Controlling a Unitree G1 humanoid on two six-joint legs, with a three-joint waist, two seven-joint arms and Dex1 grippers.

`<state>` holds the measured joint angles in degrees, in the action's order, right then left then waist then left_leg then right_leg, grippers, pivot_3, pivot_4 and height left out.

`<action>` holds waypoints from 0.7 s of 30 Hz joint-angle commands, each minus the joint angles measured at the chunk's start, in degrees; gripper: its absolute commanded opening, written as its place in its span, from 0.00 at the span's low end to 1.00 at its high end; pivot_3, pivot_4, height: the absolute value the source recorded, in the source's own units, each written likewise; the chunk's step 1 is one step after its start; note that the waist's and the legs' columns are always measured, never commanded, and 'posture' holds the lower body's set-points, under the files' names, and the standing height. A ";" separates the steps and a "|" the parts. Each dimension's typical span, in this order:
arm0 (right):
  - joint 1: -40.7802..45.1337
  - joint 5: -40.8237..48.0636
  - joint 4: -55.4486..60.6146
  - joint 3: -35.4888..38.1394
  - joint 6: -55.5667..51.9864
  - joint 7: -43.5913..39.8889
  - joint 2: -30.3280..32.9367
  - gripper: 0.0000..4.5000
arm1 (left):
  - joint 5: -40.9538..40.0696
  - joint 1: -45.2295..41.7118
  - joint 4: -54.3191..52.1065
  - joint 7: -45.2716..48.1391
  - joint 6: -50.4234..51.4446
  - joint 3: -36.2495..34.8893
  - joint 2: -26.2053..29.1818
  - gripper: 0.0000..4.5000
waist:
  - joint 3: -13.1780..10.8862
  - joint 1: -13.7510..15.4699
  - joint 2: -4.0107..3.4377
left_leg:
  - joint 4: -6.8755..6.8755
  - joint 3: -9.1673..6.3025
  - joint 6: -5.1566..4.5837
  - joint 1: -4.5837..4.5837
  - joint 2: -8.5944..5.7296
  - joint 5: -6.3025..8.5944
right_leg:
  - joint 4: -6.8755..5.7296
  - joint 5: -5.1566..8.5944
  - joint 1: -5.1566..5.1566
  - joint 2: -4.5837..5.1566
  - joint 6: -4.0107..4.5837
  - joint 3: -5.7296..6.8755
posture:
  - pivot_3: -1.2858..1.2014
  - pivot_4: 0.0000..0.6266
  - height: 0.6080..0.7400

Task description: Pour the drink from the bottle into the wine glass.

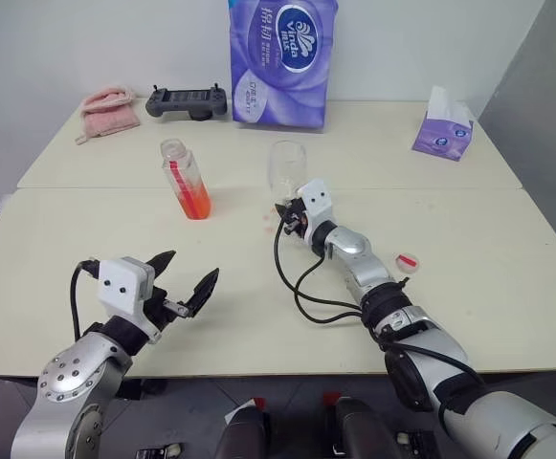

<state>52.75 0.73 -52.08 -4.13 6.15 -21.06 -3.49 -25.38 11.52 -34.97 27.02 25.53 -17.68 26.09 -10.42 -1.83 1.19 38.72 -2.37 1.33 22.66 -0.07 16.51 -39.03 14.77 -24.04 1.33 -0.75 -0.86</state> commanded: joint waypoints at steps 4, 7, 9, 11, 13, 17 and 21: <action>0.28 -0.55 1.64 -0.13 0.64 0.23 0.45 0.85 | 0.52 -0.68 1.47 1.28 -3.05 0.61 0.46 1.00 | 0.00 0.00 0.00 | 0.00 0.00 0.00 0.00 0.00 0.00 | 0.00 0.00 0.00 0.00 0.00 0.01 | 0.52 0.24 1.00; -0.55 -0.43 2.75 0.00 0.58 0.28 0.87 0.99 | 0.70 -1.79 2.27 1.31 -3.14 1.23 0.45 1.00 | 0.00 0.02 0.00 | 0.00 0.00 0.00 0.00 0.00 0.00 | 0.00 0.00 0.00 0.00 0.00 0.00 | 0.52 0.24 1.00; -1.57 -0.45 4.13 0.03 0.08 0.37 1.45 0.99 | 0.70 -2.41 2.41 1.11 -3.01 1.60 0.43 1.00 | 0.00 0.05 0.00 | 0.00 -0.01 0.00 0.00 0.00 0.00 | 0.00 0.00 0.00 0.00 0.00 0.01 | 0.52 0.24 1.00; -4.38 0.27 8.41 0.03 -1.60 -1.32 2.68 0.99 | 0.74 -2.94 2.69 0.98 -3.01 1.79 0.43 1.00 | 0.00 0.06 0.00 | 0.00 -0.01 0.00 0.00 0.00 0.00 | 0.00 0.00 0.00 0.00 0.00 0.01 | 0.52 0.24 1.00; -9.73 1.63 17.54 -0.40 -5.12 -4.45 4.86 0.99 | 1.61 -3.93 3.82 -0.09 -3.66 1.76 -0.15 1.00 | 0.01 0.16 0.01 | 0.01 0.02 -0.01 0.01 -0.02 0.00 | 0.01 0.00 0.00 0.01 0.00 -0.02 | 0.52 0.24 1.00; -21.41 5.14 42.03 -1.81 -16.46 -10.15 10.73 0.99 | 3.73 -7.27 7.11 -4.64 -5.24 1.48 -2.91 1.00 | 0.01 0.52 0.01 | 0.02 -0.08 -0.01 0.04 -0.01 0.01 | 0.02 0.00 0.02 0.03 -0.01 0.05 | 0.52 0.24 1.00; -29.03 13.85 65.71 -0.57 -29.44 -16.32 18.97 0.99 | 6.51 -10.17 10.92 -9.18 -7.11 0.95 -5.44 1.00 | 0.01 0.56 0.01 | 0.06 -0.11 -0.02 0.09 -0.05 0.01 | 0.02 0.00 0.01 0.05 -0.02 0.06 | 0.52 0.24 1.00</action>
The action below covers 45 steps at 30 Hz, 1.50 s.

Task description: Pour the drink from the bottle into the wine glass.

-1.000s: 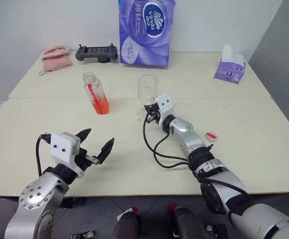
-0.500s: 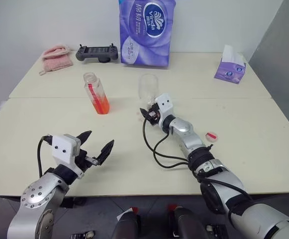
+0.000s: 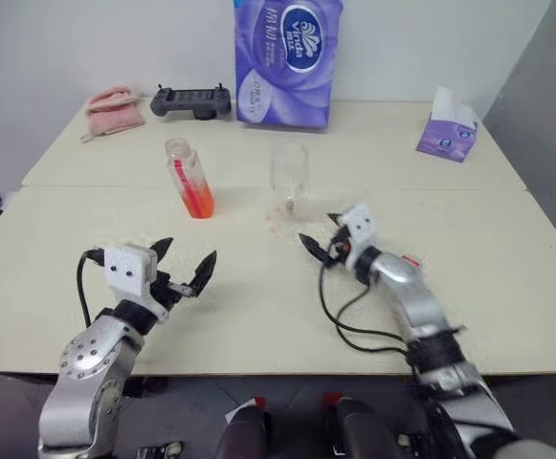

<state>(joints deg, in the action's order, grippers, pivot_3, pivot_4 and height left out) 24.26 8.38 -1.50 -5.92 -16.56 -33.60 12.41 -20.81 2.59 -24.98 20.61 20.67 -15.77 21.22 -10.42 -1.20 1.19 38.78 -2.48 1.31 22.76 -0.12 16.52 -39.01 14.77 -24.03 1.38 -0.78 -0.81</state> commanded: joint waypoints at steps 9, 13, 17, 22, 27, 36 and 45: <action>0.48 31.79 37.08 12.03 -28.75 -10.28 20.04 0.99 | 7.05 -10.93 11.02 -7.87 -4.87 -0.39 -0.75 1.00 | 0.03 -0.29 0.06 | -0.02 -0.21 -0.01 -0.19 -0.01 0.01 | 0.08 0.01 0.29 -0.11 -0.01 0.22 | 0.52 0.24 1.00; 2.61 34.75 38.11 11.71 -30.91 -8.36 21.35 0.99 | 8.21 -14.97 15.32 -8.64 -6.27 0.80 -1.65 1.00 | 0.03 -0.19 0.07 | -0.01 -0.26 -0.01 -0.19 -0.07 0.01 | 0.10 0.02 0.35 -0.12 -0.02 0.28 | 0.52 0.24 1.00; 6.19 37.95 38.22 12.03 -32.97 -3.43 18.89 0.99 | 9.85 -19.52 20.24 -8.90 -7.72 2.90 -2.36 1.00 | 0.03 -0.13 0.07 | 0.02 -0.28 -0.01 -0.18 -0.11 0.00 | 0.08 0.02 0.36 -0.12 -0.02 0.30 | 0.52 0.24 1.00; 6.52 39.11 38.93 12.02 -33.19 -1.20 19.23 0.99 | 10.44 -22.46 23.91 -9.35 -9.54 3.42 -3.16 1.00 | 0.03 -0.09 0.07 | 0.01 -0.28 -0.01 -0.15 -0.12 0.00 | 0.13 0.02 0.36 -0.09 -0.02 0.30 | 0.52 0.24 1.00; 6.52 40.21 39.57 12.44 -33.21 0.84 19.54 0.99 | 11.16 -25.13 27.75 -9.72 -11.88 2.88 -3.10 1.00 | 0.03 -0.01 0.07 | 0.02 -0.30 -0.01 -0.15 -0.12 0.00 | 0.11 0.02 0.36 -0.07 -0.03 0.33 | 0.52 0.24 1.00; 5.81 39.11 39.93 10.89 -31.80 3.81 19.52 0.99 | 11.66 -29.33 35.25 -9.61 -15.63 2.88 -2.61 1.00 | 0.03 0.03 0.08 | 0.03 -0.30 -0.01 -0.15 -0.13 0.00 | 0.11 0.02 0.36 -0.07 -0.03 0.33 | 0.52 0.24 1.00; -3.72 25.76 37.34 4.46 -15.82 -1.41 19.17 0.99 | 12.41 -32.70 42.28 -9.58 -20.55 3.16 -3.11 1.00 | 0.04 0.20 0.10 | 0.05 -0.28 -0.01 -0.16 -0.17 0.00 | 0.10 0.03 0.37 -0.07 -0.05 0.32 | 0.52 0.24 1.00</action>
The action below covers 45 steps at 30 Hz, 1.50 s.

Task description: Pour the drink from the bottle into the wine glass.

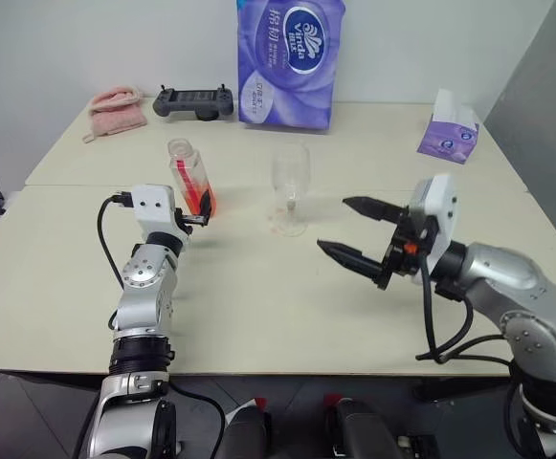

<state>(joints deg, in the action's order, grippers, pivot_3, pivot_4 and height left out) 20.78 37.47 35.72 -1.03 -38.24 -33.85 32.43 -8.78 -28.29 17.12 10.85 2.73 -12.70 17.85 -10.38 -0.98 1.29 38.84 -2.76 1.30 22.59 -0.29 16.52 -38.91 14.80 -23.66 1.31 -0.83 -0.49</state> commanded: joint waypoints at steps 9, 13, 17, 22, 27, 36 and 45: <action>-2.03 -5.56 -0.52 -1.58 9.35 -1.27 -3.82 0.99 | 0.25 -2.87 2.69 0.69 -4.57 0.15 0.58 1.00 | 0.00 0.02 0.00 | 0.00 -0.05 0.02 0.00 0.02 -0.01 | -0.01 0.00 0.00 0.00 0.00 0.03 | 0.52 0.24 1.00; -1.81 -5.57 -0.25 -1.45 8.95 -1.40 -3.60 0.99 | 0.53 -3.69 4.27 0.83 -5.35 0.08 0.96 1.00 | 0.00 0.05 0.00 | 0.00 -0.05 0.02 0.00 0.00 -0.01 | -0.01 0.00 0.00 0.00 0.00 0.03 | 0.52 0.24 1.00; -0.99 -5.09 -0.10 -1.33 8.28 -0.98 -3.79 0.99 | 0.53 -4.83 6.56 1.30 -6.26 -0.22 1.35 1.00 | 0.00 0.07 0.00 | 0.00 -0.04 0.02 0.00 0.00 -0.01 | -0.01 0.00 0.00 0.00 0.00 0.03 | 0.52 0.24 1.00; -0.61 -4.95 -0.13 -1.39 8.04 -1.38 -3.54 0.99 | 0.60 -9.32 15.09 2.77 -9.47 -0.29 2.46 1.00 | 0.00 0.13 0.00 | 0.00 -0.06 0.02 0.00 -0.02 -0.01 | -0.01 0.00 0.01 -0.01 0.00 0.07 | 0.52 0.24 1.00; 0.06 -5.06 -0.58 -1.29 7.91 -1.38 -3.48 0.99 | 0.82 -13.61 24.39 2.75 -12.59 -0.72 3.10 1.00 | 0.00 0.14 0.00 | 0.01 -0.05 0.02 0.00 -0.02 -0.01 | -0.01 0.00 0.00 -0.01 0.00 0.09 | 0.52 0.24 1.00; -0.58 -5.84 -0.57 -0.95 7.97 -0.93 -3.04 1.00 | 0.57 -23.48 40.96 8.54 -18.82 -0.96 4.25 0.81 | -0.01 0.10 0.01 | 0.02 -0.06 0.01 0.03 -0.04 -0.01 | -0.01 0.00 0.00 -0.01 0.00 0.34 | 0.52 0.24 1.00; -1.14 -5.83 -0.19 -0.28 7.70 1.11 -3.68 1.00 | 1.43 -25.02 43.15 8.38 -20.67 -0.66 5.79 0.39 | -0.01 0.05 0.02 | 0.03 -0.09 0.02 0.04 -0.03 -0.01 | -0.02 0.00 0.00 -0.01 0.00 0.36 | 0.52 0.24 1.00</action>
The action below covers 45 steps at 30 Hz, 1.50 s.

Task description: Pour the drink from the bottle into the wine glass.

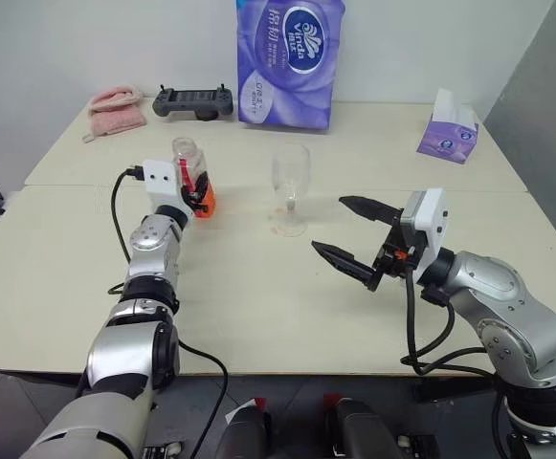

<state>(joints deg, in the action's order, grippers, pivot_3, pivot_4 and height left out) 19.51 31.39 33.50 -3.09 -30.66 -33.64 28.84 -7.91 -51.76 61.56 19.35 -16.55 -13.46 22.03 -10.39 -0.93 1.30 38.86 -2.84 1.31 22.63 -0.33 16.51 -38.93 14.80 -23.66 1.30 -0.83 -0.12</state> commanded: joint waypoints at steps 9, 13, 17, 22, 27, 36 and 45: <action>4.72 1.77 0.39 3.95 -1.48 4.69 -2.32 1.00 | 7.89 -10.02 -6.52 3.66 -2.78 8.16 3.87 0.39 | -0.03 0.01 0.05 | 0.09 -0.08 0.01 0.19 -0.03 -0.01 | -0.02 0.00 -0.10 0.00 0.00 0.12 | 0.52 0.24 1.00; 5.80 1.15 -0.30 3.59 -1.17 5.36 -3.01 1.00 | 11.14 -12.42 -7.49 6.80 -4.98 11.98 4.89 0.39 | -0.03 -0.02 0.05 | 0.07 -0.06 0.01 0.20 -0.03 -0.01 | 0.00 0.00 -0.10 0.00 0.00 0.11 | 0.52 0.24 1.00; 6.42 0.78 -0.82 3.27 -0.81 5.83 -3.16 1.00 | 12.56 -13.29 -8.04 9.22 -6.56 13.98 5.27 0.39 | -0.03 -0.17 0.05 | 0.07 -0.04 0.01 0.17 -0.02 -0.01 | -0.04 0.00 -0.12 -0.01 0.00 0.08 | 0.52 0.24 1.00; 7.15 0.20 -1.59 3.28 -0.45 6.14 -3.35 1.00 | 16.10 -14.15 -8.99 11.16 -9.84 17.19 6.73 0.39 | -0.03 -0.57 0.05 | 0.06 -0.01 0.01 0.24 -0.01 -0.01 | -0.05 0.00 -0.23 -0.02 0.00 0.04 | 0.52 0.24 1.00; 7.27 -0.28 -2.14 3.11 0.04 6.17 -3.72 1.00 | 19.76 -15.62 -7.80 10.81 -12.83 19.94 8.22 0.39 | -0.03 -0.57 0.05 | 0.06 0.03 0.00 0.30 -0.02 -0.01 | -0.08 0.00 -0.32 -0.02 0.00 -0.02 | 0.52 0.24 1.00; 6.74 -1.57 -2.59 2.94 0.82 5.96 -4.59 1.00 | 27.87 -19.19 -4.87 7.47 -17.82 24.81 10.57 0.39 | -0.03 -0.58 0.05 | 0.06 0.09 0.00 0.30 -0.03 -0.01 | -0.11 0.00 -0.36 -0.02 0.00 -0.07 | 0.52 0.24 1.00; 6.33 -2.30 -2.62 3.09 1.10 6.18 -4.74 1.00 | 34.11 -22.68 -1.98 3.14 -20.09 28.64 11.46 0.39 | -0.03 -0.59 0.05 | 0.06 0.13 -0.01 0.31 -0.03 -0.01 | -0.12 0.00 -0.39 -0.03 0.00 -0.11 | 0.52 0.24 1.00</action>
<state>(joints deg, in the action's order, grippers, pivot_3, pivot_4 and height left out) 25.62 29.11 29.78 -1.11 -30.94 -27.52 24.28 25.36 -71.35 60.55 24.48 -35.23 14.96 32.43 -10.42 -1.52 1.35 38.92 -2.71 1.30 22.94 -0.36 16.51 -39.05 14.80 -24.04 1.27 -0.83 -0.23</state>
